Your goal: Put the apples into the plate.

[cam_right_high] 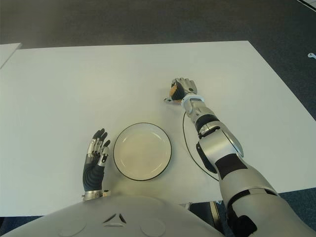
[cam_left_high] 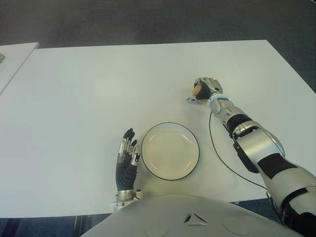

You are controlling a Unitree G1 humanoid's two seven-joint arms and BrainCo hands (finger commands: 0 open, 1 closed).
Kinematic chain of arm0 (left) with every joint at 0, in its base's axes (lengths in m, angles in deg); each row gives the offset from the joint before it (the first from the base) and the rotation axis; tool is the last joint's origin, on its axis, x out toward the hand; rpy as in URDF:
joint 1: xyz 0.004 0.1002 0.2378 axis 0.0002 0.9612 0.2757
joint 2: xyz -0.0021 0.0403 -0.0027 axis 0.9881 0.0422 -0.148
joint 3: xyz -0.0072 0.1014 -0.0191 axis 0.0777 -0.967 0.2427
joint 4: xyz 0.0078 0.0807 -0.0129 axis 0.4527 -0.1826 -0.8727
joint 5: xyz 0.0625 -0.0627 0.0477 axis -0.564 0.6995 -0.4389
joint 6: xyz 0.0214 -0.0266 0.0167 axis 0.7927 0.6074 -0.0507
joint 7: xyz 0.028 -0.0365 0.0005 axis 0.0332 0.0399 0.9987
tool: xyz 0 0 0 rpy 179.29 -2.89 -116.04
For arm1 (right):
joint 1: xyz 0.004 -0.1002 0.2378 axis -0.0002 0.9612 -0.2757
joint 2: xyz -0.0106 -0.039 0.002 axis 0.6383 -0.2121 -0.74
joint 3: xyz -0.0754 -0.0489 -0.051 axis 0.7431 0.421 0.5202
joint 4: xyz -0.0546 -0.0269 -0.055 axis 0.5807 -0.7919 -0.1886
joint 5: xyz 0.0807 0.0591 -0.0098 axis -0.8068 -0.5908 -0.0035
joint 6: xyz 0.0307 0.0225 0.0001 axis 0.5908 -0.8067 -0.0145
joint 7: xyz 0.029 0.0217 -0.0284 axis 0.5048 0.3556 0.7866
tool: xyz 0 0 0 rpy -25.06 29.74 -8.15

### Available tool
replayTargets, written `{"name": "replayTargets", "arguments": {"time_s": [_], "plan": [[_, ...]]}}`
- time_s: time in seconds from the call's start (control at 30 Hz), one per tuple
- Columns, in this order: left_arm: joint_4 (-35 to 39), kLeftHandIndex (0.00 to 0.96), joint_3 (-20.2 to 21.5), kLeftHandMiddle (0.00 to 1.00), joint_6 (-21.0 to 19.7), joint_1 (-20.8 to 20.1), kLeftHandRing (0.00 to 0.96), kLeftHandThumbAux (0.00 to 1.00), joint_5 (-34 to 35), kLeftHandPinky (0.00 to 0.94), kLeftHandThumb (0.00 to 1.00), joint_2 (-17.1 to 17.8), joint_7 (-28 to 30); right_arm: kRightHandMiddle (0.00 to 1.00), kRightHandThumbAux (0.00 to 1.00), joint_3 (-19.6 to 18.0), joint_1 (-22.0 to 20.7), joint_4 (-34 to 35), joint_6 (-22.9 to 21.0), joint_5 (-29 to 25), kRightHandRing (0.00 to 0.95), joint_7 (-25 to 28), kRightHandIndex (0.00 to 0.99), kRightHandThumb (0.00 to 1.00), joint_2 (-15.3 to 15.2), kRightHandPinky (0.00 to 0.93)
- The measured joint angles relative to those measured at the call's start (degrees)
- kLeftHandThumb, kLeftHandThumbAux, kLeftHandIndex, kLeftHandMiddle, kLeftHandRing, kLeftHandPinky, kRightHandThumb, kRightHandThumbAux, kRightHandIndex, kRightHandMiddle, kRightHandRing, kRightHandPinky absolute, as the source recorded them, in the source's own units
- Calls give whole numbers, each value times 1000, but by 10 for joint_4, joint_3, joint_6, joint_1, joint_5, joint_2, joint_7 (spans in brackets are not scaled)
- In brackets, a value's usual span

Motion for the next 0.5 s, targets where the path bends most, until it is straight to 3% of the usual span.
{"name": "replayTargets", "arguments": {"time_s": [0.27, 0.5], "plan": [[-14, 66, 2, 29, 1, -18, 11, 493, -2, 46, 106, -2, 0, 853, 710, 1, -2, 0, 12, 1, 841, 2, 442, 721, -6, 841], [-21, 67, 6, 34, 0, -32, 20, 490, 6, 53, 109, -3, 0, 868, 711, 0, -10, 5, 52, 1, 848, 18, 441, 719, -30, 848]]}}
